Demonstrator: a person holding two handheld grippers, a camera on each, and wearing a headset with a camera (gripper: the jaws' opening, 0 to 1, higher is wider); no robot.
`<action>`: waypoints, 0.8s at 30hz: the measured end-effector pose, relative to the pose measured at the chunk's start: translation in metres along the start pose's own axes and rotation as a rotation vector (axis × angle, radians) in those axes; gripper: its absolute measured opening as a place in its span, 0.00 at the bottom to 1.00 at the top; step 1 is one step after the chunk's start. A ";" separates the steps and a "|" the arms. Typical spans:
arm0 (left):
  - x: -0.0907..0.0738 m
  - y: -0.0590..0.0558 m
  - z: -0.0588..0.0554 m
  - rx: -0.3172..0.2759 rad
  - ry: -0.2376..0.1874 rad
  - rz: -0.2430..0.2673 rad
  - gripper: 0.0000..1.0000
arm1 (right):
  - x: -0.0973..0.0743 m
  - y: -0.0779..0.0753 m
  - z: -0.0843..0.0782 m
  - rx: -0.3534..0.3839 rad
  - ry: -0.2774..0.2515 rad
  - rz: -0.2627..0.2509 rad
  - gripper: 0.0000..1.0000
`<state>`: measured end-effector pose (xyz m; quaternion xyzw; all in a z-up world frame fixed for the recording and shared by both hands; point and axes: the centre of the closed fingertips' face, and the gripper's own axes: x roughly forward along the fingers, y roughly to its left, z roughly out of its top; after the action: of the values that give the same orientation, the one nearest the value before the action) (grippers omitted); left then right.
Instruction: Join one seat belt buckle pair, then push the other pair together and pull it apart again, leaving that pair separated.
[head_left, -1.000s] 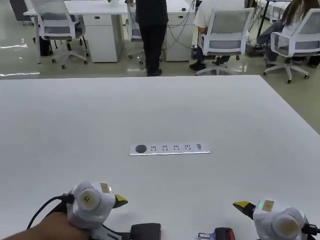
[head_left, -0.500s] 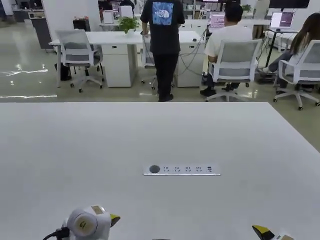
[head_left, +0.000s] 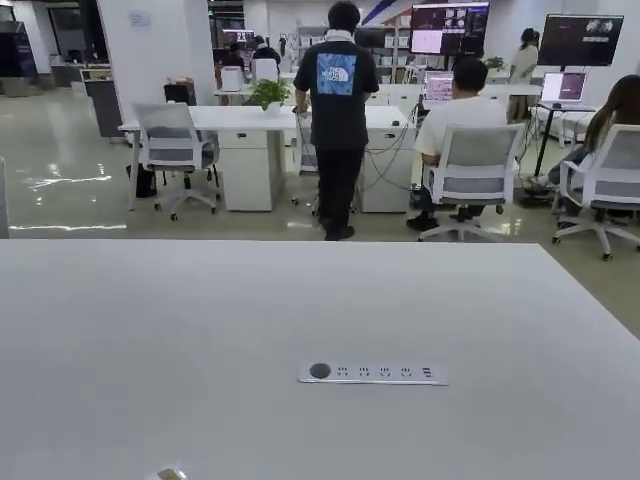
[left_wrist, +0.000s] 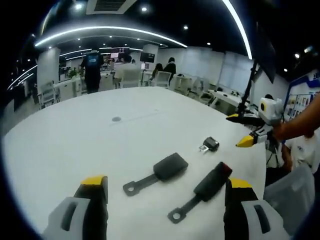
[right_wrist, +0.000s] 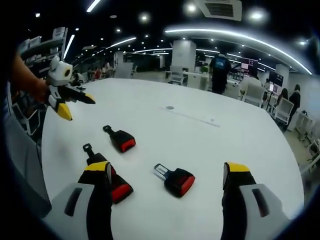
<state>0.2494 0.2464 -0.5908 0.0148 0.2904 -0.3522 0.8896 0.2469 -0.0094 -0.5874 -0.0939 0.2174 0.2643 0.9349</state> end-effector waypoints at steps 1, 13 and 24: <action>-0.003 -0.001 0.000 0.000 -0.005 0.002 1.00 | -0.001 0.001 0.000 0.000 0.000 0.000 0.93; -0.038 -0.010 -0.010 -0.022 -0.037 0.031 1.00 | -0.026 0.018 -0.005 0.020 -0.031 -0.014 0.95; -0.062 -0.013 -0.022 -0.047 -0.069 0.050 1.00 | -0.051 0.025 -0.010 0.023 -0.058 -0.038 0.96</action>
<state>0.1939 0.2800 -0.5736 -0.0112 0.2673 -0.3232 0.9077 0.1906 -0.0145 -0.5743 -0.0795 0.1916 0.2464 0.9467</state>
